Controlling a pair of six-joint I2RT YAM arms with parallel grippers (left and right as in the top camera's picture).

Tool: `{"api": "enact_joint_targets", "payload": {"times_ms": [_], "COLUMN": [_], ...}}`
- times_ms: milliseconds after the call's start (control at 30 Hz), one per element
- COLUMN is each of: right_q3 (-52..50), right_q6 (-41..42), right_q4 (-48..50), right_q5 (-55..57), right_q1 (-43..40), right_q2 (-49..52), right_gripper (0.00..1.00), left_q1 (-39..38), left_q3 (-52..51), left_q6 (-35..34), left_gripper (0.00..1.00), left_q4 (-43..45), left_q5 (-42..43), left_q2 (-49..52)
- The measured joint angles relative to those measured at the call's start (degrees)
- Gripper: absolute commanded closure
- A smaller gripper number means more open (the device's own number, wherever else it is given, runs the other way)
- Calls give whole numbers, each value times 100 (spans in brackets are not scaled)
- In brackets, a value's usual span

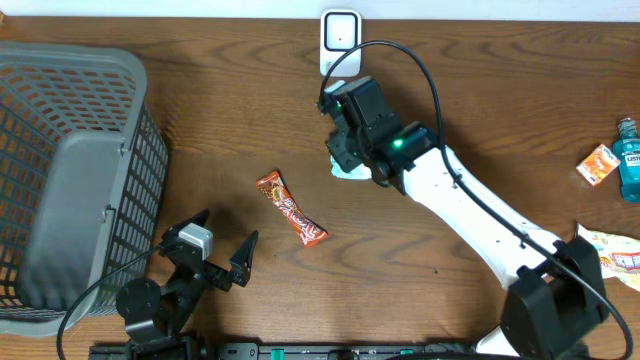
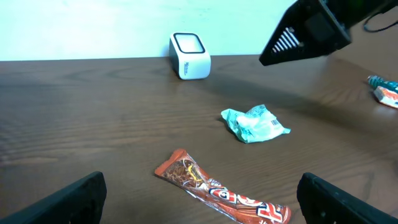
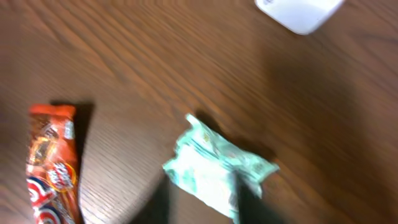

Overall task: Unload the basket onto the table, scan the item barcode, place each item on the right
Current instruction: 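Lower the wipes pack with the right gripper toward the table centre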

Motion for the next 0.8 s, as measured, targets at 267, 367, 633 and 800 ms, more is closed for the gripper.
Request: {"api": "enact_joint_targets", "payload": {"times_ms": [267, 367, 633, 800], "right_q3": [-9, -31, 11, 9], "right_q6": [24, 116, 197, 214], "right_q4": [483, 337, 330, 122], "right_q5": [-170, -201, -304, -474], "right_q1": [0, 0, 9, 0], "right_q2": [1191, 1600, 1694, 1349], "right_gripper": [99, 99, 99, 99], "left_q1": [0, 0, 0, 0], "left_q3": [0, 0, 0, 0], "left_q6": [0, 0, 0, 0], "left_gripper": [2, 2, 2, 2], "left_q4": [0, 0, 0, 0], "left_q5": [0, 0, 0, 0], "left_q2": [0, 0, 0, 0]}}
